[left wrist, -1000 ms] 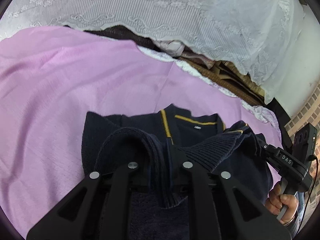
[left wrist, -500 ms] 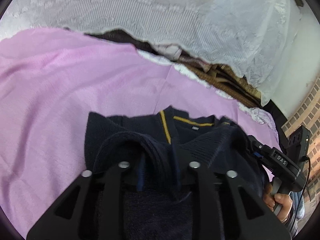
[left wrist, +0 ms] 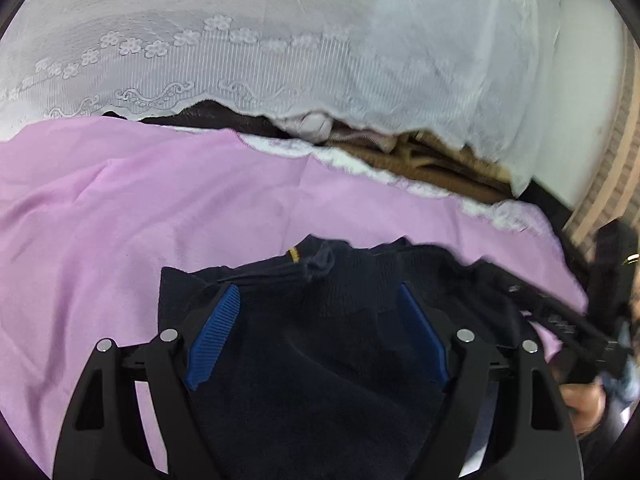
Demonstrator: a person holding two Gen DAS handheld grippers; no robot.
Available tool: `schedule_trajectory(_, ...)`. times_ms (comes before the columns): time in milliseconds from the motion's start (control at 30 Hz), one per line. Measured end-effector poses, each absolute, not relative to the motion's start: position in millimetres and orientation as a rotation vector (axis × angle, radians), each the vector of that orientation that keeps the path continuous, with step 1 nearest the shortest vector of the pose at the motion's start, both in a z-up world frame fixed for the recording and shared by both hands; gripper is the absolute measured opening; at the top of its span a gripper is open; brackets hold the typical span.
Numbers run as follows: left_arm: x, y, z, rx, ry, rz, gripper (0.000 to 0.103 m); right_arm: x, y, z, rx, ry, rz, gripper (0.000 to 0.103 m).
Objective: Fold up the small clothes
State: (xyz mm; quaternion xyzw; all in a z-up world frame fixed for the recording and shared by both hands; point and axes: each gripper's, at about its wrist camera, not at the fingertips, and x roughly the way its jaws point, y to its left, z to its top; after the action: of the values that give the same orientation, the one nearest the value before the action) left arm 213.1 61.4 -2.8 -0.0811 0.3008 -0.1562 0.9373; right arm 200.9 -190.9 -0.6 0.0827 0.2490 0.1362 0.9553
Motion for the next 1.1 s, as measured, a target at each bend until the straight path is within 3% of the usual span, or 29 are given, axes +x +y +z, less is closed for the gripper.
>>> schedule_trajectory(133,243,82,-25,-0.261,0.75,-0.216,0.078,193,-210,11,0.247,0.433,0.251,0.038)
schedule_trajectory(233,247,96,-31,-0.359,0.768,-0.243,0.078,197,-216,6,0.292,0.493,0.281,0.037)
schedule_trajectory(367,245,81,-32,-0.243,0.764,-0.205,0.078,214,-189,-10,0.192,0.61,0.299,0.023)
schedule_trajectory(500,243,74,-33,-0.184,0.766,-0.188,0.081,233,-175,-11,0.129,0.659,0.236,0.022)
schedule_trajectory(600,243,73,-34,-0.162,0.772,-0.181,0.083,265,-204,-26,0.288,0.732,0.151,0.019)
schedule_trajectory(667,244,71,-34,-0.154,0.774,-0.18,0.083,276,-232,-45,0.451,0.776,0.142,0.0)
schedule_trajectory(1000,221,94,-14,-0.253,0.631,-0.194,0.084,235,-224,-31,0.37,0.634,0.189,0.007)
schedule_trajectory(1067,235,90,-27,-0.202,0.723,-0.129,0.085,243,-219,-38,0.336,0.69,0.176,0.025)
schedule_trajectory(1100,248,89,-43,-0.199,0.826,-0.104,0.087,251,-216,-44,0.339,0.726,0.181,0.025)
